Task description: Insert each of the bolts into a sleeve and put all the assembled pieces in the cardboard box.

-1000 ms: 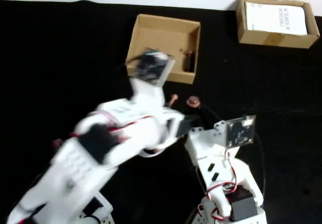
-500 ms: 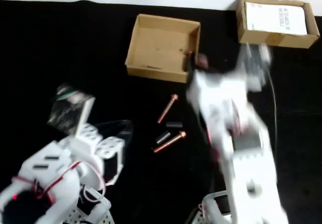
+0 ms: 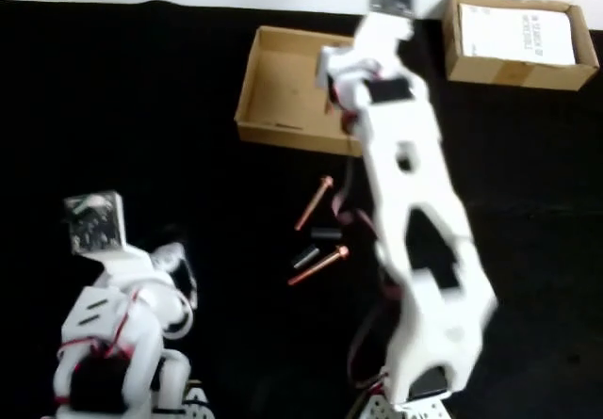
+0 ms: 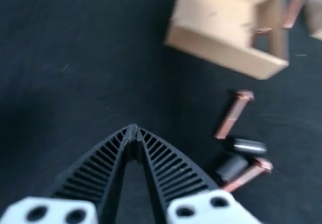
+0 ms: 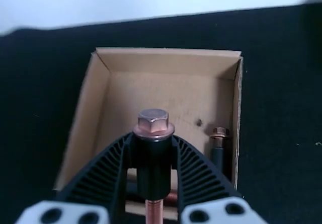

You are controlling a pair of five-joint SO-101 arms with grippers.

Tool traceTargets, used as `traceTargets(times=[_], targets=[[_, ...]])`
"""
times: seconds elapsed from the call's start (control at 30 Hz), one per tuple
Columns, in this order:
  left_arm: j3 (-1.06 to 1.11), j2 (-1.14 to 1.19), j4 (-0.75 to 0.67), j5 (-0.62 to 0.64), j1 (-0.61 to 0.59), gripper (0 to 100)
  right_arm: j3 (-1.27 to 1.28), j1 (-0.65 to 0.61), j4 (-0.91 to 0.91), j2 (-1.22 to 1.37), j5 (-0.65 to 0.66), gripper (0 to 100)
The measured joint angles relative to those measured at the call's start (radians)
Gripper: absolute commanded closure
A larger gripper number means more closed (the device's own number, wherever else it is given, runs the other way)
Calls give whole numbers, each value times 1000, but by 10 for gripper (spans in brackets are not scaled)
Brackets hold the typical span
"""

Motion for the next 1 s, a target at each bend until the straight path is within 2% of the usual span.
traceTargets(times=[0.23, 0.4, 0.6, 0.77, 0.87, 1.0], targets=[[253, -6, -141, 0, -97, 984, -463, -29, 71, 399, 78, 991], [358, -8, -212, 2, -130, 984, -678, -38, 133, 592, 121, 981], [359, -6, -219, 3, -135, 984, -790, -44, 328, 641, 124, 860], [361, -6, -221, 3, -135, 984, -937, -74, 471, 638, 123, 875], [361, -6, -221, 3, -135, 983, -1082, -94, 626, 638, 123, 892], [361, -6, -221, 3, -141, 982, -1148, -135, 870, 617, 15, 912]])
